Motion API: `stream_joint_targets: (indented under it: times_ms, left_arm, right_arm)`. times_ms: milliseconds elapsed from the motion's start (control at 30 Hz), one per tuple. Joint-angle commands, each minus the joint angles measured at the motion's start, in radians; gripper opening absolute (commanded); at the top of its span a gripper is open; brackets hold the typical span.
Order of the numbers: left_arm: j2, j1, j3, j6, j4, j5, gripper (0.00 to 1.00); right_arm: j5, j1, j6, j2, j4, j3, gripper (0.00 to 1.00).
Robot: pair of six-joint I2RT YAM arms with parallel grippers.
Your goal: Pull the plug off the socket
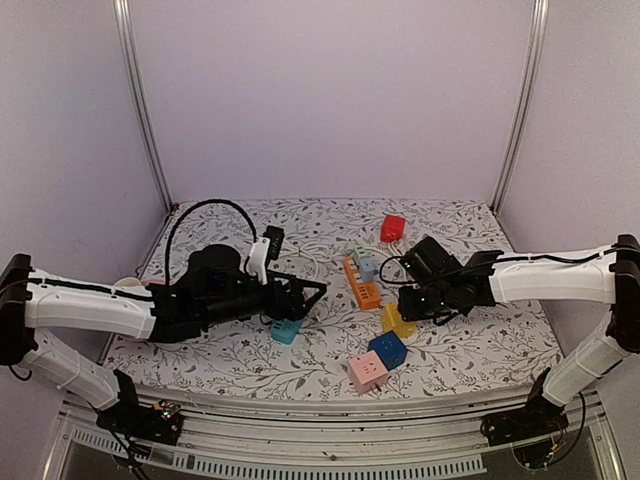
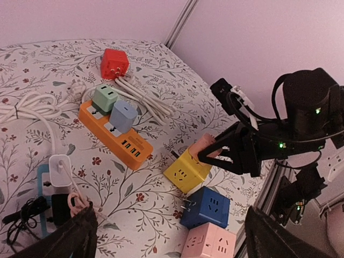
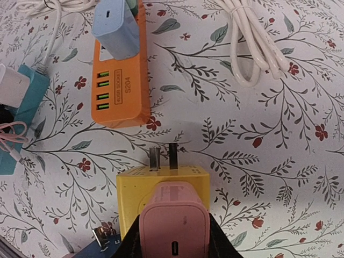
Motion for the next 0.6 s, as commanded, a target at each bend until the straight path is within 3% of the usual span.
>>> stream_joint_targets:
  times_ms: [0,233,567]
  left_arm:
    - [0.092,-0.034,0.069,0.124,-0.032,-0.017,0.96]
    - [0.242,-0.042,0.128,0.318,-0.071,-0.093,0.94]
    - [0.341,-0.045,0.115,0.494,-0.020,-0.050,0.93]
  right_arm:
    - [-0.187,-0.040,-0.008,-0.048,0.212,-0.070,0.20]
    - [-0.348,-0.046,-0.047,0.006,0.353,-0.061,0.20]
    - [-0.501,-0.047,-0.061,0.039,0.499,-0.103,0.15]
